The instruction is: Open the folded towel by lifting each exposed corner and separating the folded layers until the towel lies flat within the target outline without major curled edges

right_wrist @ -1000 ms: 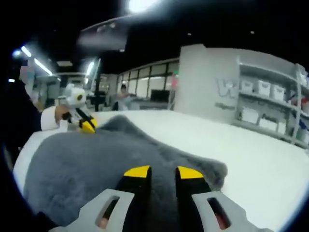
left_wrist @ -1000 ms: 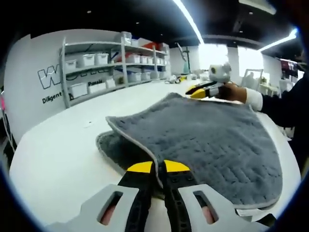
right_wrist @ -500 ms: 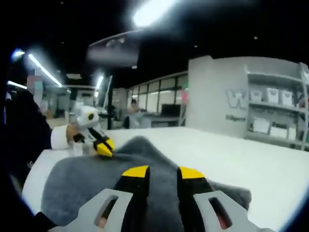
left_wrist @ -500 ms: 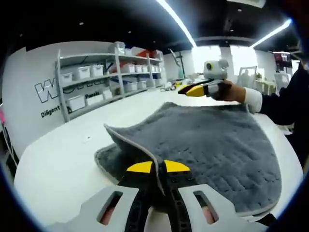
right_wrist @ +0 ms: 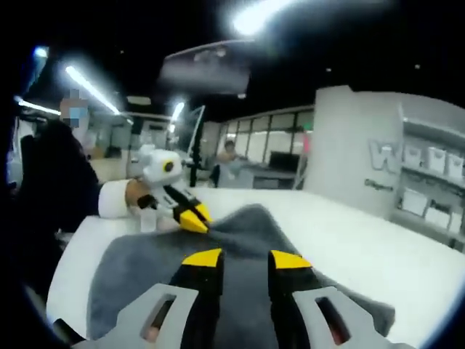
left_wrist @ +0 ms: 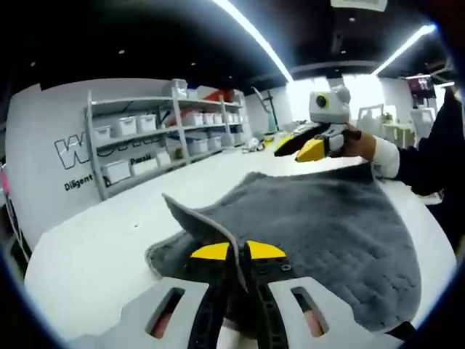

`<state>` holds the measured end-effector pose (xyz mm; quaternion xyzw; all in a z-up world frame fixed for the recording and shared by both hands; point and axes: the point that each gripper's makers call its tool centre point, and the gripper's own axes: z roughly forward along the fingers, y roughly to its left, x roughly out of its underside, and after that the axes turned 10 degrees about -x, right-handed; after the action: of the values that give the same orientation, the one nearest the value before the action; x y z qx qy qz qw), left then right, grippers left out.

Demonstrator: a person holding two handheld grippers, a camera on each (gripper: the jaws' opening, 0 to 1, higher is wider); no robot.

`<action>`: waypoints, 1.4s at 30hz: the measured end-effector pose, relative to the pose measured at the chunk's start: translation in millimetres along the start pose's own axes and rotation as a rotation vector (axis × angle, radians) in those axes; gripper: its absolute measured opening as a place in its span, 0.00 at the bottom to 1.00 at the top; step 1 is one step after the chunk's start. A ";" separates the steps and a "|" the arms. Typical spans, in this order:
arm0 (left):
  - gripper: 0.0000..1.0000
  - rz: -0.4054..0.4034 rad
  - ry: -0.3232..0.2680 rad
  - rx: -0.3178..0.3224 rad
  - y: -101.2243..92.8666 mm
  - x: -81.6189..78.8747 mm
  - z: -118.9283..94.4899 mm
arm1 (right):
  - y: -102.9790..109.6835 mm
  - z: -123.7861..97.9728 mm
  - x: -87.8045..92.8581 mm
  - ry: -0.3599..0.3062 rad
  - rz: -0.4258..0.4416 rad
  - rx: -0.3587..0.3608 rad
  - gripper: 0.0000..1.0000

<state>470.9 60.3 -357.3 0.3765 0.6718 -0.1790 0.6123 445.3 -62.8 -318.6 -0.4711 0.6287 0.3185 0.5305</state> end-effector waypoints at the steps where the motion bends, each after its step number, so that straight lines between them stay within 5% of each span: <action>1: 0.07 -0.003 0.002 0.000 0.2 0.3 0.0 | -4.8 -4.1 -6.0 0.007 0.000 0.006 0.20; 7: 0.07 0.024 0.004 0.001 -10.0 -2.4 -2.3 | 0.3 5.8 0.8 0.102 0.109 0.041 0.20; 18: 0.07 0.054 -0.024 -0.005 -15.8 -12.1 -5.7 | -1.6 41.6 -15.3 -0.048 0.248 0.081 0.31; 29: 0.07 0.089 -0.022 0.000 -24.1 -10.1 -1.4 | -11.3 80.3 -7.4 -0.105 0.353 0.083 0.38; 42: 0.05 0.208 -0.037 0.025 -43.1 -11.6 7.4 | 2.2 84.3 -3.9 -0.154 0.408 0.075 0.40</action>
<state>444.4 23.6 -357.1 0.4485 0.6153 -0.1296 0.6352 474.2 14.9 -334.8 -0.2884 0.6798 0.4306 0.5189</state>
